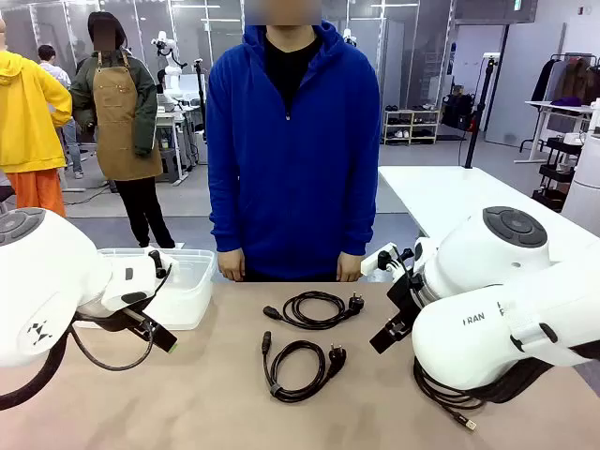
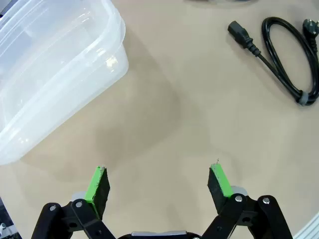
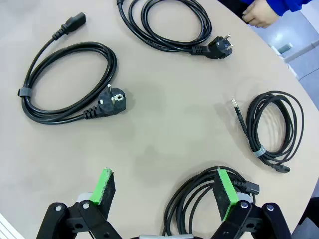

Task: Organize and store the cables.
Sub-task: Place the Power Cable into the Organizing box.

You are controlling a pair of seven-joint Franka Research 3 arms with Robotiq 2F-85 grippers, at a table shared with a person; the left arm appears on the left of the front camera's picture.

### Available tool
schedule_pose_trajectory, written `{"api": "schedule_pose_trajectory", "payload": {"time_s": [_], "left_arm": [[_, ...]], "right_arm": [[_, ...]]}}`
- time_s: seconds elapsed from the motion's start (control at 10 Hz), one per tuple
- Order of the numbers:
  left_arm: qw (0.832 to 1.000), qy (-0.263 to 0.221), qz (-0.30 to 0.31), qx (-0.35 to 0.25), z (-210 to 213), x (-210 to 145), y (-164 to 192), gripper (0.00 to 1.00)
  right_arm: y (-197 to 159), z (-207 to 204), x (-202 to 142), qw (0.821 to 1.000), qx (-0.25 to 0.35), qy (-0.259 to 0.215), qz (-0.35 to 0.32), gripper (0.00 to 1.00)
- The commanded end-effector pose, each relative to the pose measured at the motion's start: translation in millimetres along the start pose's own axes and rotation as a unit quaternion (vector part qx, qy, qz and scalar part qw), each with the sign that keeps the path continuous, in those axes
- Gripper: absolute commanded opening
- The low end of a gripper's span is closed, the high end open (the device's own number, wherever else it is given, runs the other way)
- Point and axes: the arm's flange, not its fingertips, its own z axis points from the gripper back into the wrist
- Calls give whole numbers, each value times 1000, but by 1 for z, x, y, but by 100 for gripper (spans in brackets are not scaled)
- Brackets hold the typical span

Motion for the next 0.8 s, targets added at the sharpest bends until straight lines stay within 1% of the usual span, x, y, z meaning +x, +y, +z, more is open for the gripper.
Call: {"api": "schedule_pose_trajectory", "payload": {"time_s": [0.0,0.7], "left_arm": [[1000,0,0,0,0,0,0,100],[1000,0,0,0,0,0,0,100]], "right_arm": [[0,0,0,1000,0,0,0,100],[0,0,0,1000,0,0,0,100]]}}
